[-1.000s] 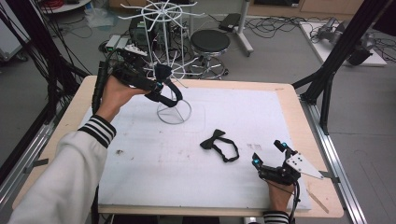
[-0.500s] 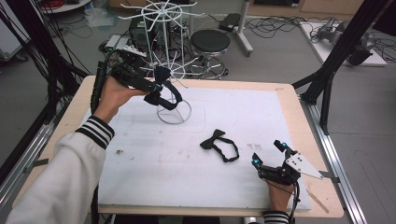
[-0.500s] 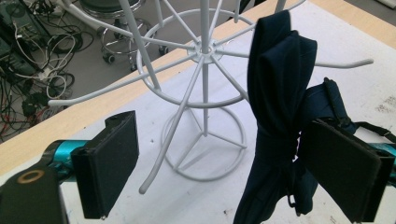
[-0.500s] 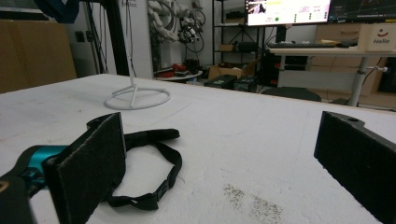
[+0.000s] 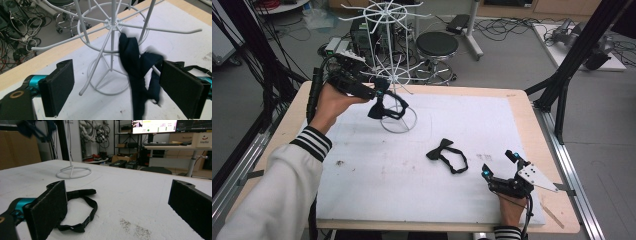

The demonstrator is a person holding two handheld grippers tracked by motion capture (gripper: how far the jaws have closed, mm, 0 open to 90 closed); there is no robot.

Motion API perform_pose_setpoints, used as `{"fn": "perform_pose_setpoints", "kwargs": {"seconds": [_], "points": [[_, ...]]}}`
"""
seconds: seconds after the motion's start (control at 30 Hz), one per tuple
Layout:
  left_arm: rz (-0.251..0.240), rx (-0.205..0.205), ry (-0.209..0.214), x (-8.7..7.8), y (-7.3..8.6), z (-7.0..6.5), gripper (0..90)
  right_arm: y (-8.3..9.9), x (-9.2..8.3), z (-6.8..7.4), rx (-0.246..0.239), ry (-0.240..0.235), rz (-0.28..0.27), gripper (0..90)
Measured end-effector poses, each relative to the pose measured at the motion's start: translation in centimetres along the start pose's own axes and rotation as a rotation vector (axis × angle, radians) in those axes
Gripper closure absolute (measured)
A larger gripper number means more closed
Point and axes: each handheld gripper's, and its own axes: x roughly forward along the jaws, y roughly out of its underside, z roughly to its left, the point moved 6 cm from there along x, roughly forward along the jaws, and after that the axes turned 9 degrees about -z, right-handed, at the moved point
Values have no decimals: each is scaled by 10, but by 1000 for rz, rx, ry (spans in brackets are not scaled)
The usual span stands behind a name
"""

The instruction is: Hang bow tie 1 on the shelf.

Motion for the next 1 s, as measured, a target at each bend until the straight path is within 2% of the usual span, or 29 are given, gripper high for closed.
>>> {"fn": "perform_pose_setpoints", "kwargs": {"seconds": [0.13,0.27,0.4,0.47,0.7,0.87,1.0], "points": [[-8,-6,3,-3,1,1,133,0,0,0,-8,-2,-1,14],[-43,1,21,-9,3,1,133,0,0,0,-3,-1,2,14],[-130,-2,48,-22,9,0,133,0,0,0,-9,-1,0,14],[-188,12,71,-30,13,-2,133,0,0,0,-10,0,-1,13],[-325,80,125,-56,31,-10,133,0,0,1,-3,2,5,14],[-401,110,158,-69,46,-16,133,0,0,1,-6,4,4,14],[-453,137,212,-75,64,-20,133,0,0,1,-13,2,3,14]]}}
